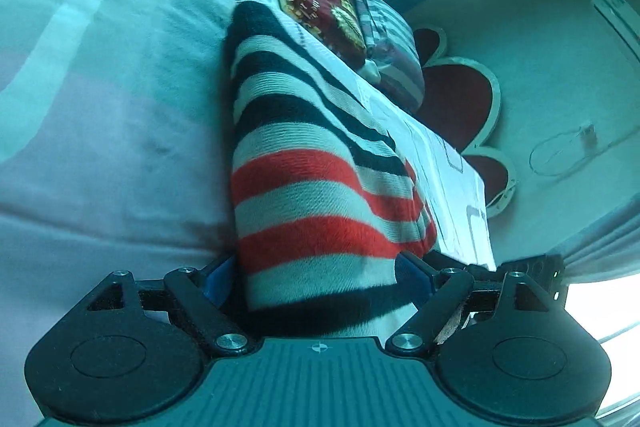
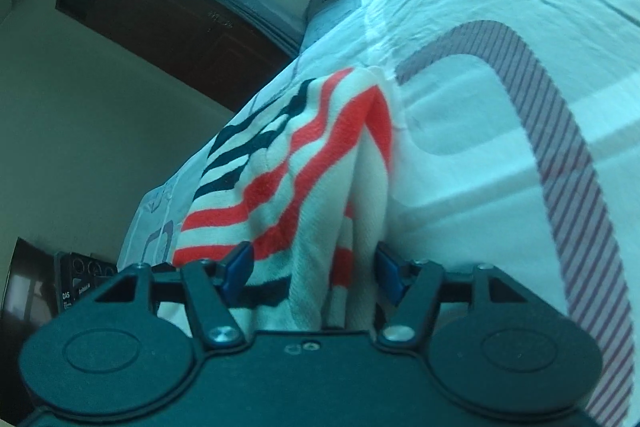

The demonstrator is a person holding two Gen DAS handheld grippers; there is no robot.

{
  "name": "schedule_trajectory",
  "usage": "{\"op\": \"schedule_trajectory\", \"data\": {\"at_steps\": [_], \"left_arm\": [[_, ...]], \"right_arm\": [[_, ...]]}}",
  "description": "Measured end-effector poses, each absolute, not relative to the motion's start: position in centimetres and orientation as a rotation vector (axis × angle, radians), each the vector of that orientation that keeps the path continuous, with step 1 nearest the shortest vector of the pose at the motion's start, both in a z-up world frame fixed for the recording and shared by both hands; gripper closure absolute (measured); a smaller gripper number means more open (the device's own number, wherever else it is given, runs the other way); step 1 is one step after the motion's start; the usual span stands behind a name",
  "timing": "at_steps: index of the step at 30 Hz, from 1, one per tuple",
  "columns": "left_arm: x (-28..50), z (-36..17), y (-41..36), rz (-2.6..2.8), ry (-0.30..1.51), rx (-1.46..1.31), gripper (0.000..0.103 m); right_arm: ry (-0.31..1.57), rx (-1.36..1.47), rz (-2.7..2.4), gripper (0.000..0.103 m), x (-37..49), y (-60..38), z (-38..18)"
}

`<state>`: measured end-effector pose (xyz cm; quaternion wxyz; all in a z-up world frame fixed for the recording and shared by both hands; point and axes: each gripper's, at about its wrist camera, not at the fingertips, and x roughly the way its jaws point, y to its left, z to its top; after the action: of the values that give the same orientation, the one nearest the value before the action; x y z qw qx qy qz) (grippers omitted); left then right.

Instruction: Fold small clothes

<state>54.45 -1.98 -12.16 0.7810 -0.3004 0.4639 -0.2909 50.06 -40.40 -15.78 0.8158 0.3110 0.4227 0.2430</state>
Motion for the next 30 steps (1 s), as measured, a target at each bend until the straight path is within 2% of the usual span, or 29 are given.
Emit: {"op": "schedule_trajectory", "data": {"at_steps": [3,7,10,14,16,20,30], "left_arm": [[55.0,-11.6,-2.8,-0.660,1.002,-0.581,0.018],[54.7,-11.3,-2.3,-0.709,1.007,-0.555,0.019],[54.9,-12.1,-1.8,-0.735,0.981,-0.586,0.019],[55.7,-12.5,-2.3,-0.726,0.954,-0.625,0.019],[55.8,-12.4,-2.4,-0.719,0.957,-0.611,0.019],[55.1,-11.3,-3.7,-0.677,0.952,-0.460,0.035],[53.5,-8.4,-3.4,-0.639,0.892,-0.397,0.048]], "right_arm": [[0.899,0.638,0.536,0.031,50.5,-39.5,-15.5],[0.926,0.625,0.566,0.048,50.0,-40.4,-15.6],[0.928,0.673,0.605,0.051,49.7,-41.3,-16.4],[0.900,0.642,0.631,0.049,50.9,-39.3,-16.4],[0.887,0.631,0.634,0.054,51.2,-38.8,-16.5],[0.865,0.604,0.609,0.062,50.2,-38.9,-16.4],[0.815,0.454,0.534,0.068,48.7,-35.5,-12.7]]}}
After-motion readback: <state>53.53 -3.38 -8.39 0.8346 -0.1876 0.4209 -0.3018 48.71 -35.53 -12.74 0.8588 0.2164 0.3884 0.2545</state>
